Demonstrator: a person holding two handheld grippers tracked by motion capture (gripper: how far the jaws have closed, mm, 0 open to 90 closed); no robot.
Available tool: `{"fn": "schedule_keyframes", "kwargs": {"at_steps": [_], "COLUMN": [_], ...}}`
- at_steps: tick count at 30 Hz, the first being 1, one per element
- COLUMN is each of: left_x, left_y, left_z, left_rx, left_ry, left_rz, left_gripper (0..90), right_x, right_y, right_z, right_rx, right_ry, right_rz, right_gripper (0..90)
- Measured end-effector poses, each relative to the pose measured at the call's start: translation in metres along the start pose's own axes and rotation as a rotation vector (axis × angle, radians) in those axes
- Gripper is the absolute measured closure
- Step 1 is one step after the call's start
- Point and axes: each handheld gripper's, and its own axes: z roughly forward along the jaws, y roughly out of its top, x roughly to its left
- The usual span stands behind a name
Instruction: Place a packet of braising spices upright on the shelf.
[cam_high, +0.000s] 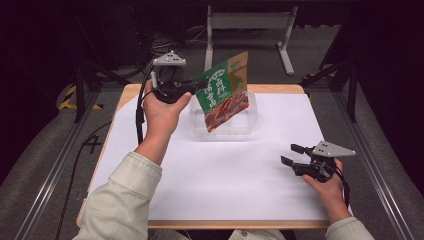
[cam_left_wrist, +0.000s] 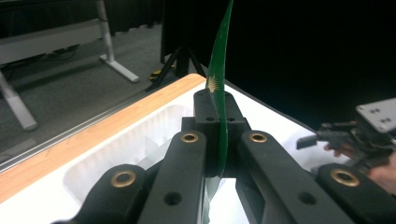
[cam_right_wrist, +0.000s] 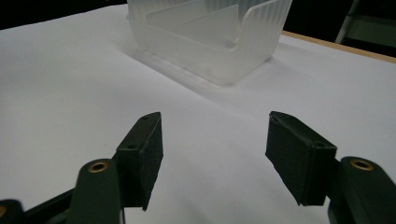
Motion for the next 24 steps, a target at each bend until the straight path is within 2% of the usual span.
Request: {"fn": "schedule_keyframes", "kwargs": {"at_steps": [5, 13, 18, 24], "left_x": [0.007, 0.011, 0.014, 0.014], "left_y": [0.002, 0.003, 0.003, 0.002], "left_z": [0.006, 0.015, 0.019, 0.022], "left_rx": [-0.022, -0.033, -0.061, -0.059], "left_ry": [0.024, 0.072, 0.104, 0.146], "left_rz": [-0.043, -0.06, -0.107, -0.113], "left_gripper": [90.0, 90.0, 90.0, 90.0], "right_x": [0.001, 0.0, 0.001, 0.001], "right_y": [0.001, 0.0, 0.0, -0.001], "right_z": [0.002, -0.001, -0.004, -0.004], "right_rx": [0.003, 0.0, -0.008, -0.007], "right_ry": [0.006, 0.006, 0.005, 0.006], "right_rz": [-0.006, 0.005, 0.007, 0.007], "right_gripper": [36.5, 36.4, 36.4, 36.4]}}
